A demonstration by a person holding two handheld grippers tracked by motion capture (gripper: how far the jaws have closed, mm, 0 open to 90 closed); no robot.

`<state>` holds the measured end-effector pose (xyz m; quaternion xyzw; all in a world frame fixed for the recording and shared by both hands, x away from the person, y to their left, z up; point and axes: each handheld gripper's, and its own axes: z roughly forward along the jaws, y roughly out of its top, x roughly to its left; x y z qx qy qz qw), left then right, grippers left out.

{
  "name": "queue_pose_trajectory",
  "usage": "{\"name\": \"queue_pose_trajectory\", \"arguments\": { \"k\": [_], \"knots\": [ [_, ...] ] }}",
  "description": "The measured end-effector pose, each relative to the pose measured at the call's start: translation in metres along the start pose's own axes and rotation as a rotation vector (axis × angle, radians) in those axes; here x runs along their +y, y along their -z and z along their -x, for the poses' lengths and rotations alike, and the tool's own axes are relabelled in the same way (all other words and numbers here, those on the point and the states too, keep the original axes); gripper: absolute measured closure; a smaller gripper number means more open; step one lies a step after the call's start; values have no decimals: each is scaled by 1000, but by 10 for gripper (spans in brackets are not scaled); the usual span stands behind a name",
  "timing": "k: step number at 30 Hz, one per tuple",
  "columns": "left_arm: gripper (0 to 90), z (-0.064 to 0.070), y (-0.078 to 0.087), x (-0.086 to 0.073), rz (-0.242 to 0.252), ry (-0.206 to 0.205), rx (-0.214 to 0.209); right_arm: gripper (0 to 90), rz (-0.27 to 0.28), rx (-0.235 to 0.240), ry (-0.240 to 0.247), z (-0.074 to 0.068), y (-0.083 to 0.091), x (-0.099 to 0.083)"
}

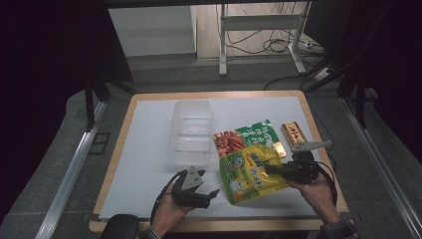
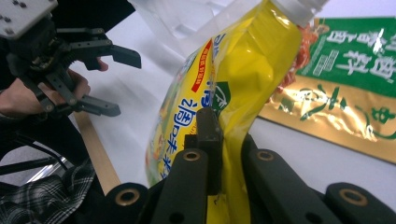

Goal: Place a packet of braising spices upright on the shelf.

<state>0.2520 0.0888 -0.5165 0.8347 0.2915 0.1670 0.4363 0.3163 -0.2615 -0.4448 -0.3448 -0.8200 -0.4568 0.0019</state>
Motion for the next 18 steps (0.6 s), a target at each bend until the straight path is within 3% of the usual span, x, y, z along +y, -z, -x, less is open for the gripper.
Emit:
{"name": "queue_pose_trajectory", "arguments": {
  "k": [5, 10, 18],
  "knots": [
    [140, 0, 5, 0, 17, -3, -6, 879, 9, 16, 14, -2, 7, 9],
    [91, -4, 11, -3, 34, 13, 8, 888, 57, 66, 15, -4, 15, 22],
    [44, -8, 15, -8, 39, 6, 48, 889, 57, 17, 60, -9, 22, 38]
  ]
}}
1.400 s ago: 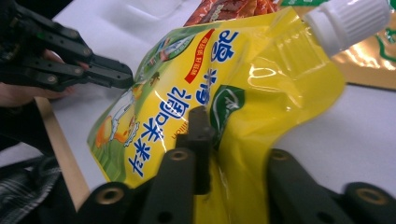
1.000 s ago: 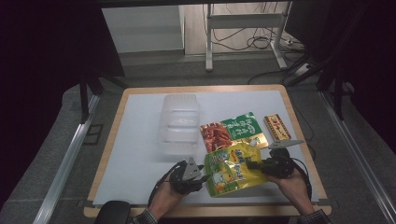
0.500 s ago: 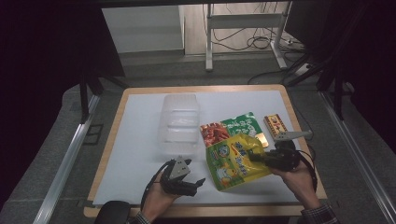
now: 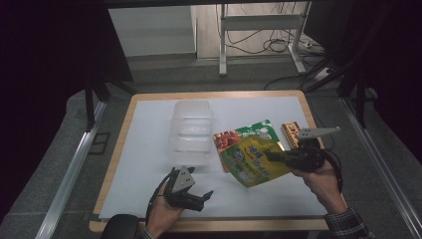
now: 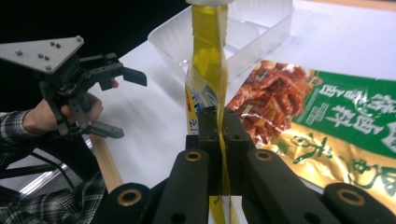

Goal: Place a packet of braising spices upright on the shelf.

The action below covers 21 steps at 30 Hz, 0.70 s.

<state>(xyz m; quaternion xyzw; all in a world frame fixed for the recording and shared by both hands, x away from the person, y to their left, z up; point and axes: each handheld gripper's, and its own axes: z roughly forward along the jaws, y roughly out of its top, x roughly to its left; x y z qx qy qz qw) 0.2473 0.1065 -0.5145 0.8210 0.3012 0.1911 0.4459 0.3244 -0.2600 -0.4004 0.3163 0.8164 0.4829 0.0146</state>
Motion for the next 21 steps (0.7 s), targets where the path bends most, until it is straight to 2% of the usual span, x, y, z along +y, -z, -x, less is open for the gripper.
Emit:
{"name": "queue_pose_trajectory", "arguments": {
  "k": [9, 10, 14, 18, 21],
  "knots": [
    [30, 1, 3, -2, 3, -36, 32, 889, 26, -25, 20, 2, 5, 14],
    [30, 0, 5, -3, -13, -51, 45, 889, 29, -26, 20, 3, 5, 15],
    [21, 0, 7, -4, -15, -51, 57, 889, 27, -36, 16, 6, 5, 20],
    [20, -2, 6, -5, -58, -47, 90, 888, 38, -57, 26, 8, 6, 25],
    [14, -2, 4, -6, -74, -37, 94, 888, 54, -60, 31, 10, 5, 29]
  ]
}}
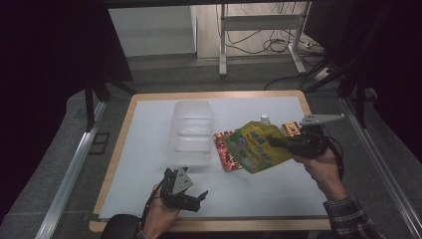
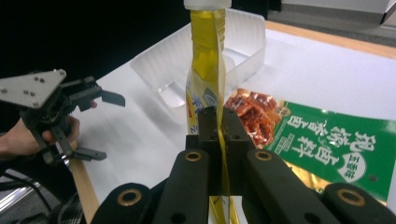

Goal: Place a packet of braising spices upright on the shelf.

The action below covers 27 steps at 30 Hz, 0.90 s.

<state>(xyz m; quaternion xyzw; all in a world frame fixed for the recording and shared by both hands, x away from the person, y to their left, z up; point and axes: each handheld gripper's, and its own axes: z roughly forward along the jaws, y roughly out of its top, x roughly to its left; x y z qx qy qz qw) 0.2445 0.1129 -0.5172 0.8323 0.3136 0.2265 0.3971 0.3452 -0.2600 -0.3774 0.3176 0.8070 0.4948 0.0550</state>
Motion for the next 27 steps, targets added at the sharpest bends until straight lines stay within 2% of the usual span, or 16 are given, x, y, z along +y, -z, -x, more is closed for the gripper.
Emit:
{"name": "queue_pose_trajectory", "arguments": {
  "k": [4, 12, 13, 19, 23, 27],
  "knots": [
    [8, 1, 1, 0, -6, -4, -3, 888, 11, 4, 0, 3, -4, 6],
    [1, 4, 6, -2, 18, -4, -21, 889, 5, 1, 24, 9, -18, 27],
    [1, 4, 7, -3, 21, -15, -23, 889, 6, 1, 25, 10, -19, 29],
    [1, 4, 9, -4, 29, -12, -39, 889, 2, -8, 20, 17, -31, 42],
    [2, 3, 10, -4, 21, -33, -27, 889, 0, -10, 19, 22, -37, 48],
    [3, 2, 10, -5, 31, -26, -25, 889, 1, -10, 31, 26, -43, 55]
  ]
}}
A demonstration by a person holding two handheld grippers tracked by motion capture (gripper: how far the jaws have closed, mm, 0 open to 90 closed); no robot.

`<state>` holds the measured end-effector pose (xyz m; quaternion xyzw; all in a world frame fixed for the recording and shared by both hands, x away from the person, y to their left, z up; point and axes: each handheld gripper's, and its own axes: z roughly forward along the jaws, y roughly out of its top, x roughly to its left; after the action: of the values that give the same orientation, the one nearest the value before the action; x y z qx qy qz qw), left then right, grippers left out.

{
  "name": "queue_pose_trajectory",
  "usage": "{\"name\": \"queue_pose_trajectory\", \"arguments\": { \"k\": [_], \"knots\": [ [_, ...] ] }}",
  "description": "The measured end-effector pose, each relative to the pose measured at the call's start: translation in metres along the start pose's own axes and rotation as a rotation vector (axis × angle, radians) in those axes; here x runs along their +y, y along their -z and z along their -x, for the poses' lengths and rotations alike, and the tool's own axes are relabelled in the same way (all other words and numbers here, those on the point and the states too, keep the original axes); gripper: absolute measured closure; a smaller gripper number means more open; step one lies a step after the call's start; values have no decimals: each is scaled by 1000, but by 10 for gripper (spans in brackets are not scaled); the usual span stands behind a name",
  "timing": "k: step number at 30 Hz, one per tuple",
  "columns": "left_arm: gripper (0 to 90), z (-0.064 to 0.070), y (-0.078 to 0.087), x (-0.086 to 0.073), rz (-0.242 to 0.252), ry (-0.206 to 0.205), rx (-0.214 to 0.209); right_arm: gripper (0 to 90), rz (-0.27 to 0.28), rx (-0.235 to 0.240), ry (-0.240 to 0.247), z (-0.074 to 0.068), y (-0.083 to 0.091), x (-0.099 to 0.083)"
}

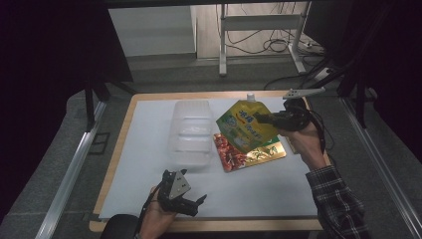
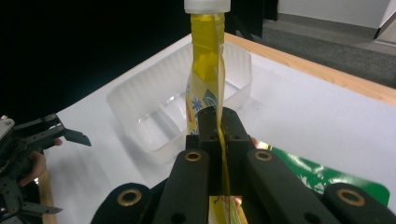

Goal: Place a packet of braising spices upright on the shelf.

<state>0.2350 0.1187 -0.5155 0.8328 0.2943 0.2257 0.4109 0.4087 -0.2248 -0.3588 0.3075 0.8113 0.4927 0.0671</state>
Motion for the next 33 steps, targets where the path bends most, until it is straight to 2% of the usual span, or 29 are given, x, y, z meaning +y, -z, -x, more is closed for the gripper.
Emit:
{"name": "queue_pose_trajectory", "arguments": {
  "k": [5, 10, 13, 15, 23, 29, 30, 33],
  "knots": [
    [3, -2, 0, -1, 5, 8, -11, 889, -9, 4, 6, 4, -7, 8],
    [3, -7, 1, -2, 8, 5, -11, 889, -30, 5, 26, 8, -20, 21],
    [3, -12, 2, -4, 29, 39, -12, 889, -34, 6, 31, 11, -27, 27],
    [3, -13, 3, -4, 35, 44, -15, 889, -33, 4, 35, 13, -31, 32],
    [2, -13, 2, -3, 22, 31, -11, 889, -33, 9, 42, 19, -44, 45],
    [2, -15, 3, -4, 23, 48, -16, 889, -35, -1, 57, 24, -56, 57],
    [1, -17, 1, -5, 10, 59, -26, 889, -30, 0, 56, 25, -59, 61],
    [0, -18, 1, -6, 12, 66, -36, 889, -27, 0, 65, 26, -63, 67]
  ]
}}
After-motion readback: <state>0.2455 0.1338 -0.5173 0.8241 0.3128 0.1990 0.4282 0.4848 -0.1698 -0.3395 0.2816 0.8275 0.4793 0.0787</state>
